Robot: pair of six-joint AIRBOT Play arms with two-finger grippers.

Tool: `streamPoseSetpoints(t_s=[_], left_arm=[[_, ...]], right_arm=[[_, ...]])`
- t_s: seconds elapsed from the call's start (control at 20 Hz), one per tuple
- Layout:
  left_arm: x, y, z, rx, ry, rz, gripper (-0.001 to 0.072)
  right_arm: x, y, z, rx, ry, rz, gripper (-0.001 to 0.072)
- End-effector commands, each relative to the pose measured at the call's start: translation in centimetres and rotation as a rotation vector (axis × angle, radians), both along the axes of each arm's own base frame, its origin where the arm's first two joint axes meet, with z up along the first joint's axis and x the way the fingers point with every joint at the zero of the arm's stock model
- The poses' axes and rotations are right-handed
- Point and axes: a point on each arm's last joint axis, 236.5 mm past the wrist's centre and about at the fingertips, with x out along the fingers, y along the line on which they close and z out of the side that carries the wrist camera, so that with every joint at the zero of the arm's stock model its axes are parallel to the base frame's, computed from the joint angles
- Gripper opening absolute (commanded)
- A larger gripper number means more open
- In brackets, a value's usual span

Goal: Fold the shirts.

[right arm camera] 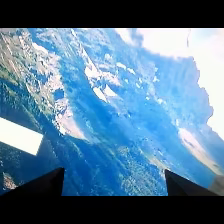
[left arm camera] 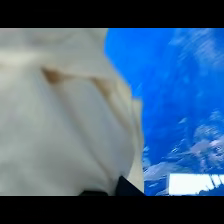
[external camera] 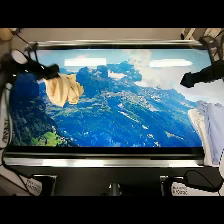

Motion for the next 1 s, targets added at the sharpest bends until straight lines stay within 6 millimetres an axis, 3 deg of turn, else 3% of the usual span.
streamPoseSetpoints(t_s=[0.0,0.1,0.15,0.3,0.4,0.45,0.55,0.65,0.75,0.85,0.95], left_arm=[[-4.3,-3.2,20.6,0.054,-0.487,-0.127,0.0027],[-11.8,-6.0,30.2,0.030,-0.708,-0.173,0.0027],[-15.9,-7.7,33.5,0.002,-0.786,-0.211,0.0027],[-25.6,-12.3,38.0,-0.154,-0.896,-0.325,0.0027],[-28.8,-15.0,37.9,-0.225,-0.913,-0.412,0.0027],[-29.1,-16.2,36.7,-0.235,-0.895,-0.440,0.0027],[-27.4,-18.7,31.8,-0.218,-0.790,-0.455,0.0027],[-24.5,-20.4,23.5,-0.116,-0.641,-0.462,0.0027],[-22.3,-20.9,14.1,-0.031,-0.461,-0.452,0.0027],[-21.7,-21.2,5.7,0.033,-0.304,-0.462,0.0027],[-22.1,-21.1,-0.7,0.075,-0.162,-0.461,0.0028]], right_arm=[[-0.2,0.1,9.0,-0.043,-0.244,-0.012,0.0671],[-3.2,0.8,14.9,-0.073,-0.372,-0.010,0.0673],[-5.2,1.2,17.2,-0.089,-0.421,-0.009,0.0672],[-11.7,1.8,23.5,-0.175,-0.574,-0.010,0.0672],[-15.0,2.4,26.6,-0.205,-0.671,-0.021,0.0671],[-16.3,2.6,27.3,-0.206,-0.693,-0.026,0.0671],[-17.9,2.8,27.2,-0.212,-0.676,-0.028,0.0671],[-18.2,3.0,24.9,-0.198,-0.574,-0.010,0.0672],[-17.8,3.2,20.7,-0.162,-0.394,0.023,0.0672],[-16.7,3.7,15.6,-0.100,-0.188,0.072,0.0672],[-15.5,5.2,9.8,0.010,0.008,0.134,0.0671]])
